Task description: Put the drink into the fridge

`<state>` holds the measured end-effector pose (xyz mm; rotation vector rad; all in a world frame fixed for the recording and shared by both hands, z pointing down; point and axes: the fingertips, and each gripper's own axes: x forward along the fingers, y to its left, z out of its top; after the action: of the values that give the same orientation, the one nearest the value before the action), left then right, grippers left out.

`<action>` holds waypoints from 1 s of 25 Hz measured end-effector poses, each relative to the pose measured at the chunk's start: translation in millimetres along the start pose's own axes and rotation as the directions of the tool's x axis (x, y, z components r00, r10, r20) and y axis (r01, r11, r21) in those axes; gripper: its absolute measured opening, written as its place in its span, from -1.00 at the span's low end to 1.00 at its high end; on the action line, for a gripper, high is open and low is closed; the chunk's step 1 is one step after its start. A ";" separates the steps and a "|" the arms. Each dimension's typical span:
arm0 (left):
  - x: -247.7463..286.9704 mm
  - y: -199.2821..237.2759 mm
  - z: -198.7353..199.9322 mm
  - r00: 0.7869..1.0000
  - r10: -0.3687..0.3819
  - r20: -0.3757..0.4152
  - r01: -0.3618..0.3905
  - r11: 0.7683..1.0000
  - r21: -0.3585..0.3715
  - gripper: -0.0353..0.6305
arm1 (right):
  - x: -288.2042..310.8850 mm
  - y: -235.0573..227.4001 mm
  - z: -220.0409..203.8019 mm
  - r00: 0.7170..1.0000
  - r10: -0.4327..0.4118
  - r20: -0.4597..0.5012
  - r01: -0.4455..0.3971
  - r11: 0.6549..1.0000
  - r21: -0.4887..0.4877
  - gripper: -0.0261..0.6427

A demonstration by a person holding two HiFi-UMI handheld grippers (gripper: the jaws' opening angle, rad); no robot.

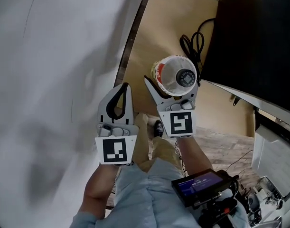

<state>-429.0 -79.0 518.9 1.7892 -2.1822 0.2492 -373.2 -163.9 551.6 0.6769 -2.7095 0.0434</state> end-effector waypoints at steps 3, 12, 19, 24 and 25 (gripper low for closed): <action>-0.4 1.8 5.1 1.000 0.008 -0.001 -0.007 1.000 0.008 -0.87 | 3.5 -0.9 1.5 1.000 -0.011 0.004 0.011 1.000 0.009 0.41; -10.8 -11.1 22.9 1.000 0.009 0.018 -0.010 1.000 0.024 -0.87 | -22.4 -6.2 22.5 0.997 -0.024 0.078 0.023 1.000 0.016 0.28; -29.4 -54.2 48.2 0.997 -0.030 0.071 0.028 0.999 0.036 -0.87 | -78.4 -4.6 33.6 0.995 -0.030 0.097 0.028 0.999 0.023 0.28; -47.1 -104.8 60.8 0.991 -0.080 0.103 0.075 0.996 0.058 -0.87 | -139.1 -16.6 26.3 0.993 -0.076 0.093 0.072 0.996 0.049 0.28; -49.6 -117.9 61.8 0.989 -0.098 0.107 0.092 0.994 0.065 -0.87 | -152.9 -22.5 23.4 0.991 -0.095 0.093 0.090 0.994 0.056 0.29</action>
<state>-312.9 -77.5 437.0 1.9774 -2.1765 0.2007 -244.1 -117.6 476.6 0.8401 -2.7720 0.0603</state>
